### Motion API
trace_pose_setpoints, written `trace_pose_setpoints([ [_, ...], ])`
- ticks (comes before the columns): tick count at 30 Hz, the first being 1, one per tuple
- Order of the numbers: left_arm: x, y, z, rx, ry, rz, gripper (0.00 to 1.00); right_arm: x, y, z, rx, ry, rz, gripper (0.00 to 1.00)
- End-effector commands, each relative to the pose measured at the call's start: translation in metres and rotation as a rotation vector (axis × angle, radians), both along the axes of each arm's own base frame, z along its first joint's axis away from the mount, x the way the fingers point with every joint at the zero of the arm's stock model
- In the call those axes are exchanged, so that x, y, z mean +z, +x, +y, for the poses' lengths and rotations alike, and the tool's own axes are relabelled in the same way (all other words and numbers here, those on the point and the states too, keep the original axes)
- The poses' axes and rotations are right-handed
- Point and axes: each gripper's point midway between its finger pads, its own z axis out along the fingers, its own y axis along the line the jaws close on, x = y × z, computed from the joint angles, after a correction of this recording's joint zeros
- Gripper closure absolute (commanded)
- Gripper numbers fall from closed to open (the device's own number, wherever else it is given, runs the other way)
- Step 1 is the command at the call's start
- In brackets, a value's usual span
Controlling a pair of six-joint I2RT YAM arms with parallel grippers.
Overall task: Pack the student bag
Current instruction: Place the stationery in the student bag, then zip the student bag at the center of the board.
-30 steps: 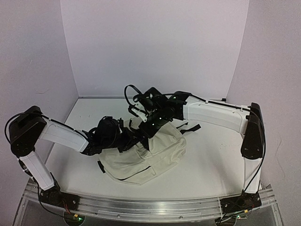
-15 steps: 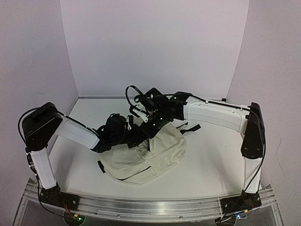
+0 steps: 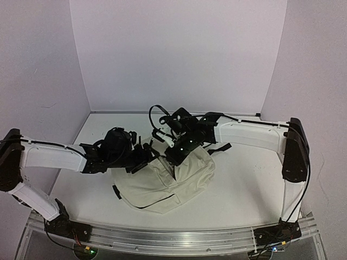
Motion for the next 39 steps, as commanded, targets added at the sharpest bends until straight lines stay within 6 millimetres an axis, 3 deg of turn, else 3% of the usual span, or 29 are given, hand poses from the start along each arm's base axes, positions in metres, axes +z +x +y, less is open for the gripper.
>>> trace_pose_setpoints([
  [1, -0.002, 0.022, 0.059, 0.127, 0.106, -0.002, 0.24, -0.029, -0.019, 0.000, 0.037, -0.036, 0.097, 0.88],
  [7, 0.010, 0.054, 0.069, 0.101, 0.179, -0.035, 0.30, -0.039, -0.033, -0.001, 0.079, -0.030, 0.161, 0.58],
  [10, 0.014, 0.070, 0.067, 0.053, 0.185, -0.047, 0.35, -0.032, -0.046, 0.005, 0.127, 0.015, 0.212, 0.51],
  [13, 0.018, 0.083, 0.059, -0.019, 0.196, -0.072, 0.37, -0.011, -0.058, 0.012, 0.182, 0.093, 0.264, 0.44],
  [16, 0.014, 0.090, 0.050, -0.076, 0.202, -0.069, 0.37, 0.018, -0.049, 0.013, 0.171, 0.184, 0.297, 0.41],
  [21, 0.009, 0.089, 0.029, -0.177, 0.141, -0.059, 0.30, 0.047, 0.021, -0.013, 0.026, 0.240, 0.205, 0.40],
  [23, 0.006, 0.089, 0.024, -0.200, 0.140, -0.053, 0.31, 0.044, 0.039, -0.021, -0.009, 0.211, 0.154, 0.40],
  [26, 0.000, 0.086, 0.019, -0.230, 0.139, -0.043, 0.35, 0.035, 0.046, -0.026, -0.015, 0.172, 0.125, 0.41],
  [34, -0.028, 0.068, 0.014, -0.243, 0.310, 0.003, 0.24, -0.011, 0.028, -0.032, -0.001, 0.105, 0.217, 0.51],
  [39, -0.039, 0.065, 0.008, -0.250, 0.399, 0.018, 0.22, -0.026, 0.019, -0.033, 0.005, 0.038, 0.181, 0.49],
])
